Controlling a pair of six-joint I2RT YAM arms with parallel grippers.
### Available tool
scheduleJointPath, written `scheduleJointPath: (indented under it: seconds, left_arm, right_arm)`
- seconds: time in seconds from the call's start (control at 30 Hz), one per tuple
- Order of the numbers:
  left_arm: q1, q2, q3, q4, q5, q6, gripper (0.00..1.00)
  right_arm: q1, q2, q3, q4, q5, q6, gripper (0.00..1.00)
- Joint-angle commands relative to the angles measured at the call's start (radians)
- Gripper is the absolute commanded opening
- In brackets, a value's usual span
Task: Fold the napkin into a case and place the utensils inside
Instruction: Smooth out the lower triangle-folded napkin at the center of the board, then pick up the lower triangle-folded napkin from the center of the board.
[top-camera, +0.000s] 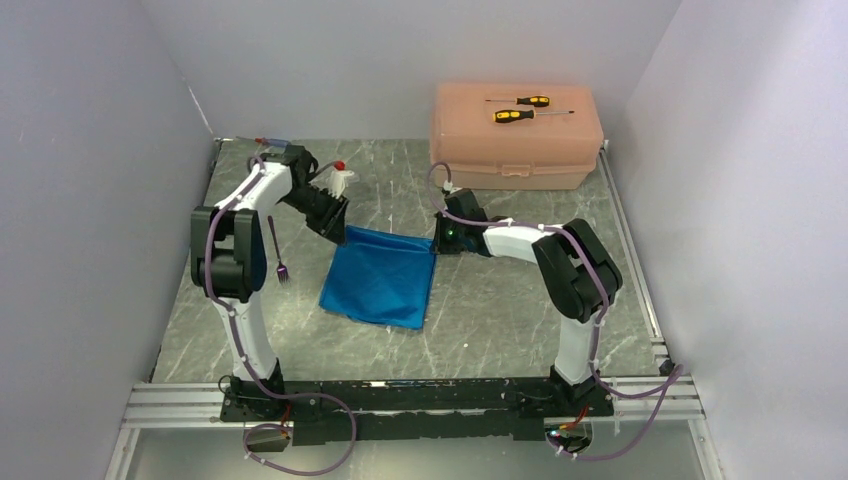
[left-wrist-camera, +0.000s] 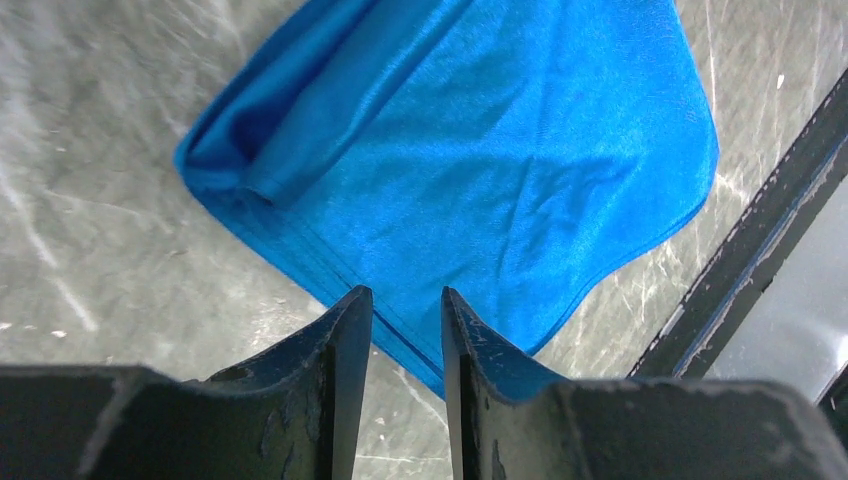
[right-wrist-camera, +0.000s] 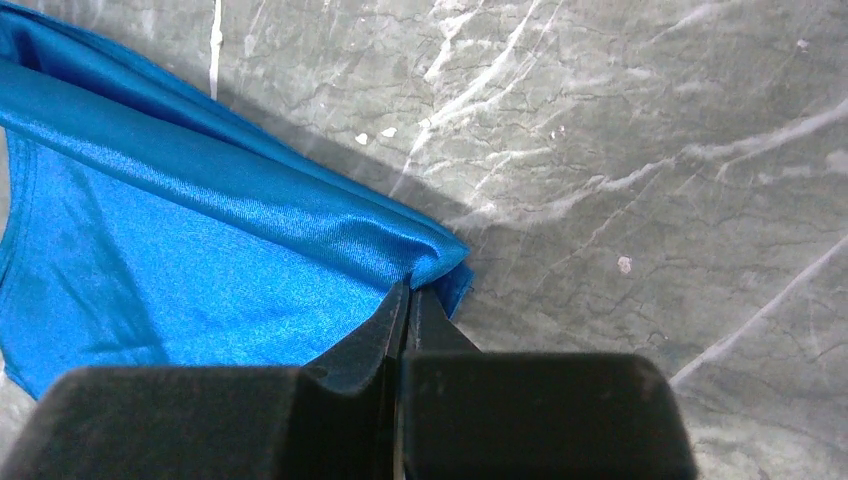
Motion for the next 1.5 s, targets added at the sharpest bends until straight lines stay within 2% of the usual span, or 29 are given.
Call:
scheduleJointPath:
  seconds: [0.0,0.13,0.27,0.4,0.67,0.87,1.07,1.17,1.27,1.37,1.47]
  left_arm:
    - [-0.033,-0.042,-0.038,-0.033,0.034,0.044,0.38]
    - [-0.042,-0.052,-0.066,-0.006,0.008,0.022,0.39]
    - [-0.015,-0.072,-0.026,0.05,-0.023,-0.042,0.42]
    - [-0.003,-0.074,0.021,0.09,0.01,-0.066,0.42]
    - [-0.026,0.097,0.133,0.089,0.084,-0.097,0.43]
    - [-0.028,0.173,0.18,0.168,0.053,-0.147,0.43]
    - [-0.028,0.212,0.181,0.227,0.0,-0.188,0.43]
    - [-0.028,0.218,0.181,0.224,-0.012,-0.2,0.45]
    - [-0.029,0.182,0.176,0.184,0.017,-0.191,0.5]
    - [-0.027,0.121,0.174,0.123,0.053,-0.173,0.59]
    - [-0.025,0.052,0.168,0.073,0.085,-0.153,0.62]
  right_arm:
    - [-0.006,0.014,0.045,-0.024,0.057,-0.053,0.0]
    - [-0.006,0.005,0.059,-0.038,0.05,-0.073,0.16]
    - [-0.007,-0.045,0.056,-0.029,0.041,-0.066,0.32]
    - [-0.005,-0.104,0.06,-0.037,0.068,-0.058,0.39]
    - [0.005,-0.198,0.04,-0.061,0.104,-0.054,0.43]
    - [0.043,-0.229,-0.039,0.006,0.033,-0.05,0.35]
    - [0.143,-0.195,-0.083,0.062,-0.024,-0.122,0.36]
    - [0.199,-0.204,-0.074,0.024,0.036,-0.212,0.39]
    - [0.232,-0.306,-0.142,0.059,0.058,-0.335,0.44]
    - [0.271,-0.455,-0.264,0.13,0.057,-0.561,0.54]
    - [0.304,-0.569,-0.312,0.084,0.059,-0.729,0.68]
